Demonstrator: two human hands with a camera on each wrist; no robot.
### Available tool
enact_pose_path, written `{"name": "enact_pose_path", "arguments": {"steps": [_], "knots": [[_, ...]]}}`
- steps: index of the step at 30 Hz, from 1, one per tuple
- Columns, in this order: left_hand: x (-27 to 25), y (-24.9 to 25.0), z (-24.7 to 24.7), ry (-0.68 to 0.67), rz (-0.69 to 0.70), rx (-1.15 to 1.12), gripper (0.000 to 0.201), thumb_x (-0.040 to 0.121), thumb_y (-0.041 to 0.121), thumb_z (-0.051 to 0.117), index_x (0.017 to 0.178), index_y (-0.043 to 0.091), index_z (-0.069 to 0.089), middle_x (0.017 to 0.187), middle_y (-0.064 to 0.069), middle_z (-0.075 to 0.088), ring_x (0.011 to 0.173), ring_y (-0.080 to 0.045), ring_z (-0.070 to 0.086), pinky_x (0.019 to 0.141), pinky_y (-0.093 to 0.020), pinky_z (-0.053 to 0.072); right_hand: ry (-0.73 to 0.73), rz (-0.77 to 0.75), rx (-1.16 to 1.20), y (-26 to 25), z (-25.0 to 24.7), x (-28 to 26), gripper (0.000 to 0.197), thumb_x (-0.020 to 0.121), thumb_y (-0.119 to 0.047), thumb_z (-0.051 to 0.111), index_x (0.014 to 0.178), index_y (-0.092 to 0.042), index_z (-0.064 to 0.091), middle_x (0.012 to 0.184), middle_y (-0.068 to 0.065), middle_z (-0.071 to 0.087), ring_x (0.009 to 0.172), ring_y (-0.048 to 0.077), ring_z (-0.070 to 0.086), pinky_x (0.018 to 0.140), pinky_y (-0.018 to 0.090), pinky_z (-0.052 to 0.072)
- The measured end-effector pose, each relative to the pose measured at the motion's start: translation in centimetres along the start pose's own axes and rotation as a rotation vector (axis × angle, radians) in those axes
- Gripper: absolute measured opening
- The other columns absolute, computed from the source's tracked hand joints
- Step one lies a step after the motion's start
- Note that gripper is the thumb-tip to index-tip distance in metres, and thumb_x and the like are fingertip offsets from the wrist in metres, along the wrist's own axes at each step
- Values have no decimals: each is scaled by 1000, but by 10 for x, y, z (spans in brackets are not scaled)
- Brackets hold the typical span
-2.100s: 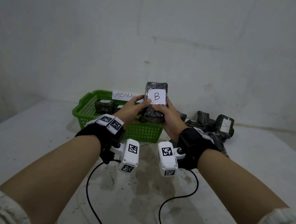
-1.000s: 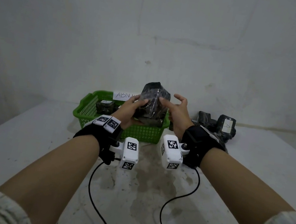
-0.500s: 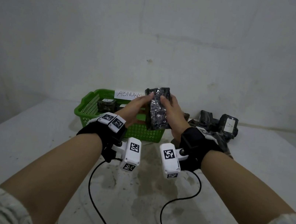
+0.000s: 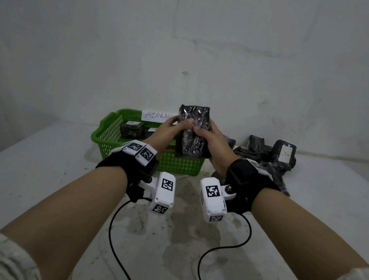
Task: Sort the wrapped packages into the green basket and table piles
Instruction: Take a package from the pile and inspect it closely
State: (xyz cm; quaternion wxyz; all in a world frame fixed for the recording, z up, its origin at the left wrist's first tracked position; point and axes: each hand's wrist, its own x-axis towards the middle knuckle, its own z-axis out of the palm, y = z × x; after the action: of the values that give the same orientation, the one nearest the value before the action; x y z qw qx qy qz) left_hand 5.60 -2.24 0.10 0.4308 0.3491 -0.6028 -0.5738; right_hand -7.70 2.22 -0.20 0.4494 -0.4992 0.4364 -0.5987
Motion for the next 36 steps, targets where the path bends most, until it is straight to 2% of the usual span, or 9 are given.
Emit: {"name": "enact_pose_path", "arguments": {"steps": [4,9,13,18,22,26,30,33,36], "knots": [[0,-3,0,23,29,25,55,89,19,61,140,15,39,116,-12,61,94,-18,63,73,-31,52,-14,9,57,4,-1,-1,50,94,-8,51,142,-15,39,127,12,61,113,26,60,101,42,47],[4,-3,-4,45,44,-40,58,88,18,63,141,16,40,116,-17,65,100,-29,66,91,-45,52,-115,33,66,-2,-3,-9,63,89,6,52,143,-21,35,120,8,61,103,22,61,89,36,50],[5,-2,-3,4,34,-13,60,86,25,65,140,20,42,117,-13,66,104,-27,65,83,-39,53,-51,-10,17,-3,-3,-10,69,86,13,53,143,-21,34,115,12,62,93,20,63,79,27,54],[3,-8,-5,-1,37,4,64,85,7,64,142,12,36,122,-23,60,100,-33,63,92,-46,51,-79,32,48,2,-3,-10,77,85,12,54,148,-24,27,128,15,59,103,24,61,91,36,50],[3,-8,-9,27,52,-43,60,84,7,65,140,11,41,113,-20,65,92,-28,65,87,-41,53,-126,79,89,5,-4,-7,84,85,11,54,151,-29,20,132,12,58,112,27,58,103,47,43],[1,-6,-10,-2,45,-6,62,83,15,68,139,18,42,115,-16,66,102,-28,65,93,-43,51,-72,55,70,6,-3,-7,83,84,15,52,150,-26,23,121,16,61,103,27,58,98,49,43],[-1,-7,-7,-23,49,46,67,85,3,62,144,16,34,114,-14,62,94,-23,63,86,-38,52,-82,54,87,10,-6,-8,86,83,16,53,149,-28,23,126,17,60,109,32,58,100,50,41],[-4,-9,-6,-23,61,52,66,85,-2,59,144,15,32,111,-10,61,95,-21,62,79,-29,52,-78,64,119,10,-7,-6,83,80,-6,64,149,-30,24,131,12,58,122,33,54,104,53,41],[-5,-11,-7,-54,55,19,76,79,-10,61,143,20,32,133,-16,51,118,-30,54,92,-39,49,-24,86,97,3,-7,-7,77,78,-47,66,145,-31,31,138,9,52,124,30,51,85,45,52]]}}
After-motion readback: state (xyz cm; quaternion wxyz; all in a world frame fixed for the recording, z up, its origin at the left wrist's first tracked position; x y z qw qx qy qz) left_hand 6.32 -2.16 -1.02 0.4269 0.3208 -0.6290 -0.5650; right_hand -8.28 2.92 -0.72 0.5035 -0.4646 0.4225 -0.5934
